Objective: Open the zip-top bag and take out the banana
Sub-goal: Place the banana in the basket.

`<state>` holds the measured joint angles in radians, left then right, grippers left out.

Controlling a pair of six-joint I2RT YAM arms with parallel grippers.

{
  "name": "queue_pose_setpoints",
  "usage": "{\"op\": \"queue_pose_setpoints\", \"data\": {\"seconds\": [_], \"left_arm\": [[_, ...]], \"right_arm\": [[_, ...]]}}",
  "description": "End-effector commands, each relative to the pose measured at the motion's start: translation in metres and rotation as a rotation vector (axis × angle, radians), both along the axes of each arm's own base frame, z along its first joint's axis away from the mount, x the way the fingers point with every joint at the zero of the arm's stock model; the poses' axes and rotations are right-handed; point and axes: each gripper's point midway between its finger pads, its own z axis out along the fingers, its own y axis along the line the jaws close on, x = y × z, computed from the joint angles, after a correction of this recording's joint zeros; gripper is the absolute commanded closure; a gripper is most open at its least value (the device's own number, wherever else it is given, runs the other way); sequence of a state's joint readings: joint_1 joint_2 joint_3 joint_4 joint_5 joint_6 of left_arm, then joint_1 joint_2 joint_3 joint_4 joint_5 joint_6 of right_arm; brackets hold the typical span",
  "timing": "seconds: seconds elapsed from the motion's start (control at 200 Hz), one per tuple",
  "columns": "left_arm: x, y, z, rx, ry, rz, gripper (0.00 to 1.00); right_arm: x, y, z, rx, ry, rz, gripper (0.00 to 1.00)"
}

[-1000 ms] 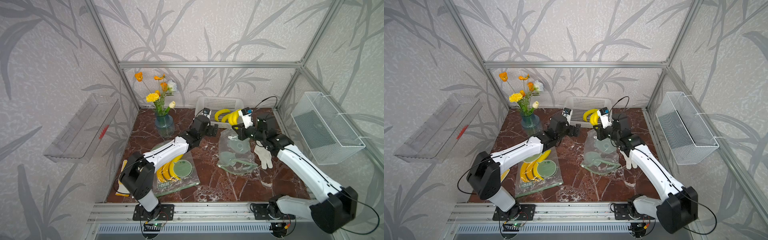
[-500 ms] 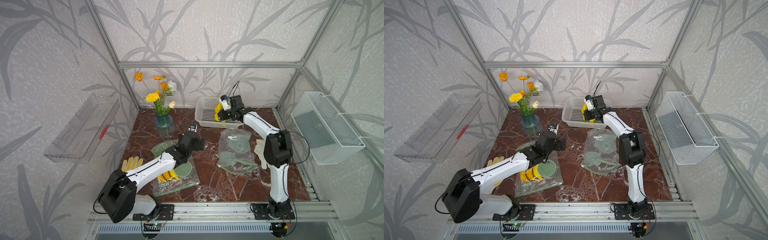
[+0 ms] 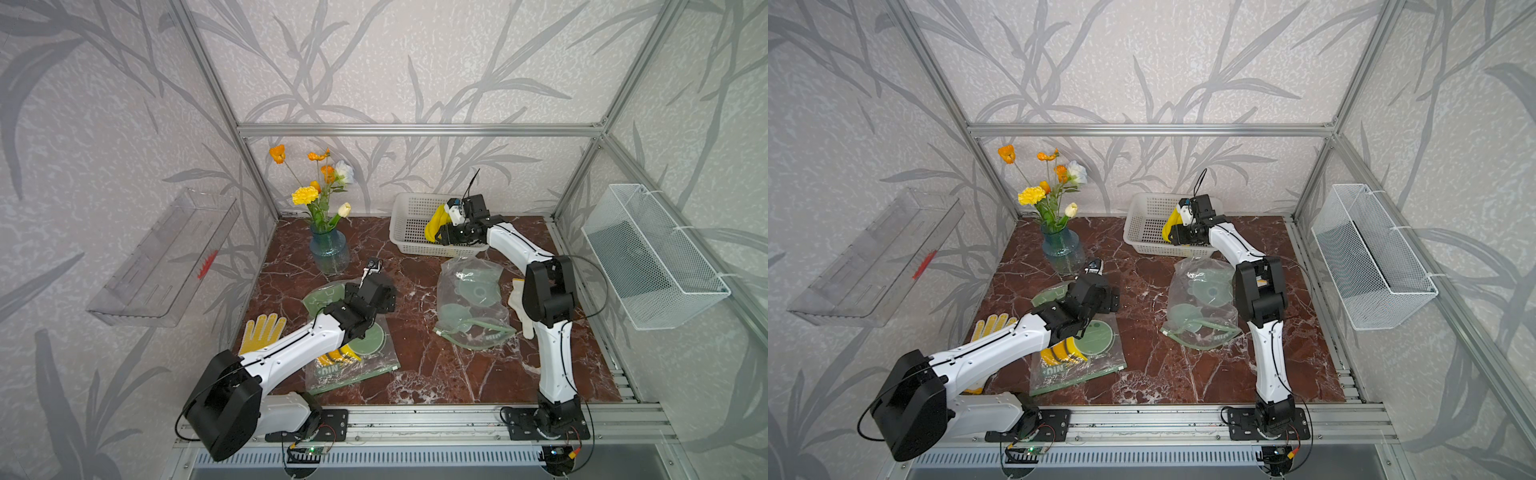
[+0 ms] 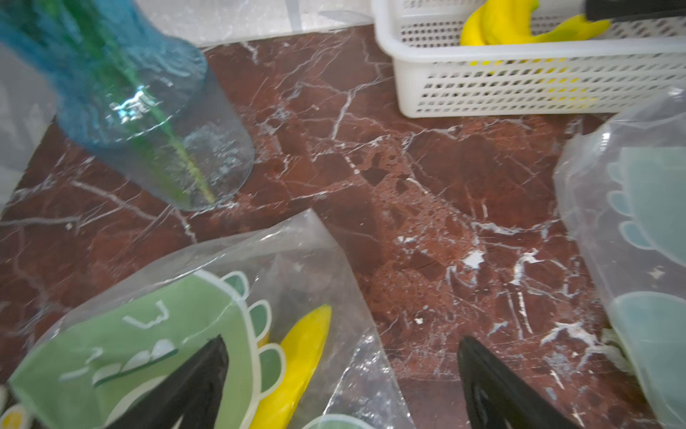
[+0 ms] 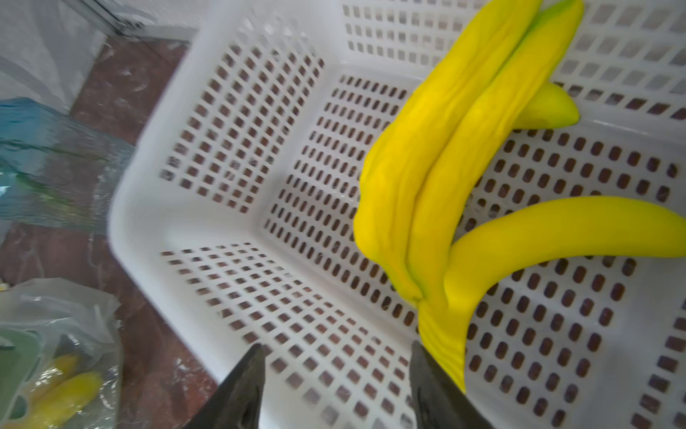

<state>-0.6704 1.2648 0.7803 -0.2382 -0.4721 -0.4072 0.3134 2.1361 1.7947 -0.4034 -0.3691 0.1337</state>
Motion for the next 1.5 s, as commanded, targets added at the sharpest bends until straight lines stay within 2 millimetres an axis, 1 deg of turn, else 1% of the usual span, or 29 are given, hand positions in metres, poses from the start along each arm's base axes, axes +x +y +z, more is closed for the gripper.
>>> {"op": "queue_pose_setpoints", "data": {"seconds": [0.0,0.045,0.095,0.14,0.2,0.29,0.36,0.415,0.47,0.585,0.67,0.805,0.925,1.035,1.235,1.35,1.494], "left_arm": [[-0.009,0.041,0.015,0.043,-0.025,0.176,0.07],[-0.013,0.058,0.017,0.051,-0.008,0.248,0.08],[-0.019,0.079,0.017,0.043,0.02,0.344,0.07],[-0.023,0.092,0.017,0.03,0.037,0.388,0.08],[-0.028,0.104,0.019,0.009,0.034,0.422,0.08],[-0.04,0.126,0.021,-0.017,0.019,0.492,0.08],[-0.051,0.144,0.022,-0.037,0.008,0.557,0.08],[-0.057,0.157,0.019,-0.061,0.007,0.599,0.08],[-0.06,0.166,0.013,-0.095,0.023,0.63,0.08],[-0.058,0.181,0.002,-0.155,0.062,0.679,0.08],[-0.051,0.181,-0.004,-0.198,0.074,0.668,0.07],[-0.045,0.178,-0.02,-0.253,0.118,0.66,0.12],[-0.046,0.179,-0.038,-0.288,0.159,0.675,0.16],[-0.048,0.182,-0.048,-0.3,0.175,0.692,0.18],[-0.047,0.183,-0.055,-0.32,0.192,0.693,0.2],[-0.046,0.184,-0.057,-0.319,0.196,0.692,0.2],[-0.045,0.184,-0.058,-0.324,0.199,0.689,0.2]], "right_arm": [[-0.033,0.039,0.069,0.138,-0.147,0.125,0.37],[-0.053,0.056,0.064,0.148,-0.134,0.177,0.36],[-0.077,0.078,0.052,0.149,-0.11,0.252,0.36],[-0.096,0.095,0.039,0.136,-0.083,0.306,0.36],[-0.118,0.115,0.02,0.135,-0.031,0.373,0.37],[-0.145,0.133,-0.008,0.144,0.051,0.43,0.37],[-0.155,0.14,-0.025,0.141,0.079,0.444,0.37],[-0.156,0.145,-0.036,0.147,0.093,0.436,0.37],[-0.152,0.151,-0.042,0.164,0.099,0.429,0.37],[-0.142,0.166,-0.055,0.181,0.117,0.434,0.37],[-0.137,0.176,-0.06,0.189,0.115,0.453,0.36],[-0.131,0.185,-0.067,0.199,0.114,0.463,0.35],[-0.128,0.19,-0.078,0.193,0.153,0.461,0.36],[-0.129,0.194,-0.085,0.184,0.146,0.469,0.36],[-0.126,0.208,-0.091,0.191,0.155,0.502,0.35],[-0.129,0.216,-0.095,0.184,0.176,0.527,0.35],[-0.135,0.221,-0.103,0.167,0.202,0.55,0.36]]}}
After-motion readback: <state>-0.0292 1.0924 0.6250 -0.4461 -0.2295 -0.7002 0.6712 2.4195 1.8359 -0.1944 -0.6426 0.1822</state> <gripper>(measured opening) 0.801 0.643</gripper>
